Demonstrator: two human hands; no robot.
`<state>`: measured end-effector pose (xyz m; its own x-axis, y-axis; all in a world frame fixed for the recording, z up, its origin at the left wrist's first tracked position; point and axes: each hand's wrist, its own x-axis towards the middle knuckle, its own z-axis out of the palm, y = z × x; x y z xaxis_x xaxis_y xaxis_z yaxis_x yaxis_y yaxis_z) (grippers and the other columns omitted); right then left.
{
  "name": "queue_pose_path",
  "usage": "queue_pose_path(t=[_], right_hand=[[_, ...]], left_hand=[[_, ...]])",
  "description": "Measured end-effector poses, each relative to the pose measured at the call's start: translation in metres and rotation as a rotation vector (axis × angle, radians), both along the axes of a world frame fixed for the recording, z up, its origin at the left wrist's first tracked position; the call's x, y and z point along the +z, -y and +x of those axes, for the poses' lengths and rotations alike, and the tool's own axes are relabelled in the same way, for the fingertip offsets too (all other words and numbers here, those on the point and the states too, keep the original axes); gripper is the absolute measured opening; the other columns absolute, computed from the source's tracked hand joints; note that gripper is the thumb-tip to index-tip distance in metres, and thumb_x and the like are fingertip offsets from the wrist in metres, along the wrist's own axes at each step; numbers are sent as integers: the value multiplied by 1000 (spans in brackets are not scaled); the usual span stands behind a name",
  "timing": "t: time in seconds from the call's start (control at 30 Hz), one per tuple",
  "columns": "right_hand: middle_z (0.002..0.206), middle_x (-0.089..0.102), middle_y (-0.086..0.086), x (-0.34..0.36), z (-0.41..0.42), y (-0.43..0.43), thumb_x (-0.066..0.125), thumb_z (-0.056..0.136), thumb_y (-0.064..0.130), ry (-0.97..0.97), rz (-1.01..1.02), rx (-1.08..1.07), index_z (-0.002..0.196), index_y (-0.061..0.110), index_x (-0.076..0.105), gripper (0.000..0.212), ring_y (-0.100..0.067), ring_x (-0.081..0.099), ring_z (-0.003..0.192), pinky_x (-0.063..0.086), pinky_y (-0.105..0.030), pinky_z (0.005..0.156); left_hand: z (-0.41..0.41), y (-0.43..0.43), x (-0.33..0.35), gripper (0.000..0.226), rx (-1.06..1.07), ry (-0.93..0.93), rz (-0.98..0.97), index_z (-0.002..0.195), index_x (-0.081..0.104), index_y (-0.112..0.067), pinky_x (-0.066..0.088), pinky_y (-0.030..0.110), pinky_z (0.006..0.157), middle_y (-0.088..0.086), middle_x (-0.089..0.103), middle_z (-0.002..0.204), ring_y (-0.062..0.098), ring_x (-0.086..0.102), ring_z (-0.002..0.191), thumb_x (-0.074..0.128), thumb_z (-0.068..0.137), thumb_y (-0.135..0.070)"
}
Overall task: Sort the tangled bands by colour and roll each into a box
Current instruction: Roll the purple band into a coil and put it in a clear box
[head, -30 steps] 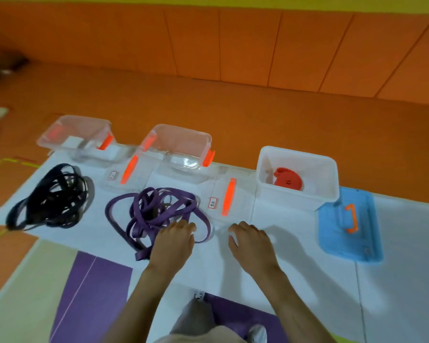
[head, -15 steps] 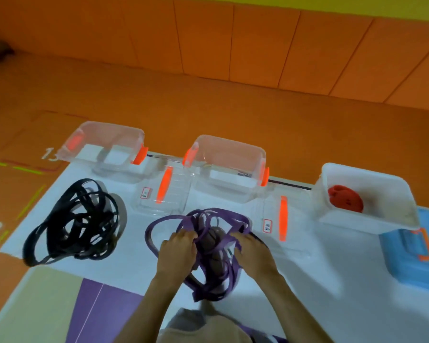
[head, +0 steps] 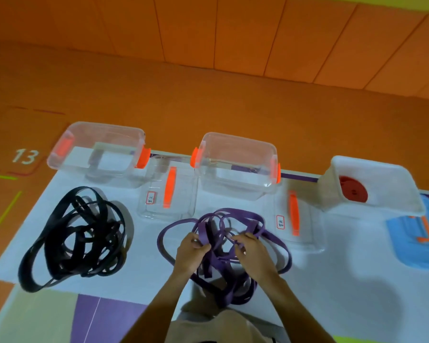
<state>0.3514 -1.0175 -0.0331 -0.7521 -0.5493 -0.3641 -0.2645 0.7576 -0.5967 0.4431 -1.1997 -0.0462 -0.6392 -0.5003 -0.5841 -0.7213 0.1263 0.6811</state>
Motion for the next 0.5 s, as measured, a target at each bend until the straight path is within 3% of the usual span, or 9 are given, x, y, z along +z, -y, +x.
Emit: queue_pose_path(t=[0.1,0.23,0.4,0.5], right_hand=[[122,68,2,1,1,13,57,106,20,8,-90,-29,136,25,66,31,-8,65,95,54,-25,90],[132,69,7,6,1,42,61,105,39,121,-140,-62,145,33,57,41,-14,68,114,56,-37,100],[125,73,7,-1,-2,59,70,97,37,78,52,-126,133,33,66,36,-17,69,111,58,-39,88],[115,74,7,-7,3,63,72,94,48,51,130,-163,117,31,74,29,-20,70,103,54,-35,82]], left_hand=[[13,5,4,21,-86,-37,5,94,57,-17,61,45,89,6,72,94,25,73,90,78,92,-20],[32,9,12,19,-245,-140,49,94,61,-16,62,39,84,-1,73,92,17,74,88,80,90,-20],[46,21,13,14,-204,-172,52,98,69,-13,61,38,88,0,77,98,16,75,91,76,97,-25],[53,31,13,12,-171,-131,45,102,71,-18,59,38,92,-4,76,103,14,73,94,68,102,-29]])
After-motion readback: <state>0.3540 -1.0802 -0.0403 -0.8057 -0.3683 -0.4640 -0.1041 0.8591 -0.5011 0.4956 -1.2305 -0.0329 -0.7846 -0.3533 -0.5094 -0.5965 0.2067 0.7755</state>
